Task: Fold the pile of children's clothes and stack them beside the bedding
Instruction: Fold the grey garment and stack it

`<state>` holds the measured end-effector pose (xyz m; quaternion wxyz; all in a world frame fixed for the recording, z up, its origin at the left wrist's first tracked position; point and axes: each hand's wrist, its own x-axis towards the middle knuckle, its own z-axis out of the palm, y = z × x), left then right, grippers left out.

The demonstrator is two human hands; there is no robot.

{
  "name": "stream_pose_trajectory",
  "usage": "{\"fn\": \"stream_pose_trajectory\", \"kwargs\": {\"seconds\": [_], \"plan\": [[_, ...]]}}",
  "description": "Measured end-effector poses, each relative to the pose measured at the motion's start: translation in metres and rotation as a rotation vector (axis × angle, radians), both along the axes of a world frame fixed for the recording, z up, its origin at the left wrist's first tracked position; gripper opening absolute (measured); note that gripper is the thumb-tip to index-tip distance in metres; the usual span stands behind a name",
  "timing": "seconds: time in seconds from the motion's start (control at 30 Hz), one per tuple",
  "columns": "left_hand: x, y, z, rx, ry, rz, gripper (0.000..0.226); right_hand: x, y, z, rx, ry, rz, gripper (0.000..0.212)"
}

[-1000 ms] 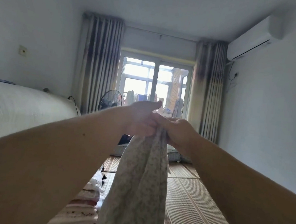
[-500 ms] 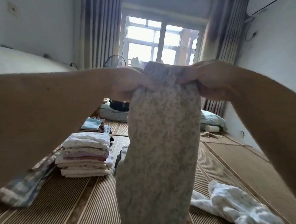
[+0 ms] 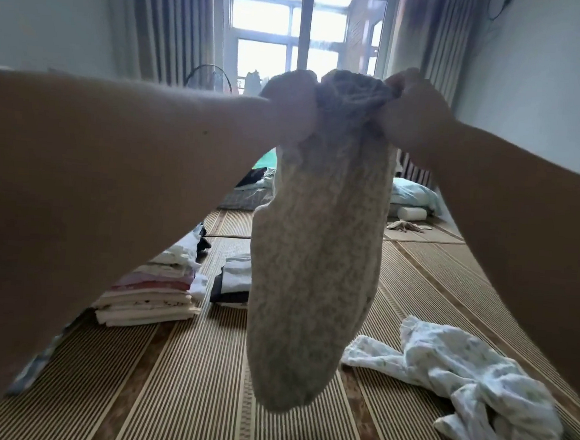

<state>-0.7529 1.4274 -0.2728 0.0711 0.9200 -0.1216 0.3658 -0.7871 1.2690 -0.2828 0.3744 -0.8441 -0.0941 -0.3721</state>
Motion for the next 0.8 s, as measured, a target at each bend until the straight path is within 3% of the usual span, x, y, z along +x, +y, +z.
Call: {"fn": "stream_pose_trajectory", "kwargs": {"seconds": [0.13, 0.23, 0.3, 0.4, 0.5, 0.63, 0.8], "plan": [[0.014, -0.018, 0.003, -0.146, -0.06, -0.166, 0.019, 0.023, -0.019, 0.005, 0.007, -0.128, 0.012, 0.026], [0.019, -0.026, -0.006, -0.215, -0.009, -0.304, 0.021, 0.03, -0.027, -0.001, -0.014, -0.105, 0.036, 0.026], [0.018, -0.023, -0.027, -0.153, 0.03, -0.321, 0.023, 0.025, -0.031, -0.016, -0.031, -0.045, 0.043, 0.022], [0.007, -0.016, -0.082, -0.01, 0.087, -0.292, 0.018, 0.005, -0.036, -0.062, -0.092, 0.125, 0.059, 0.027], [-0.025, -0.004, -0.161, -0.074, 0.359, -0.29, 0.022, -0.034, -0.04, -0.131, -0.24, 0.376, 0.057, 0.028], [-0.094, 0.014, -0.265, 0.072, 0.609, -0.403, 0.019, -0.107, -0.035, -0.227, -0.308, 0.763, 0.113, 0.019], [-0.146, 0.025, -0.32, 0.19, 0.785, -0.491, 0.022, -0.16, -0.032, -0.281, -0.373, 0.991, 0.226, 0.021]]}}
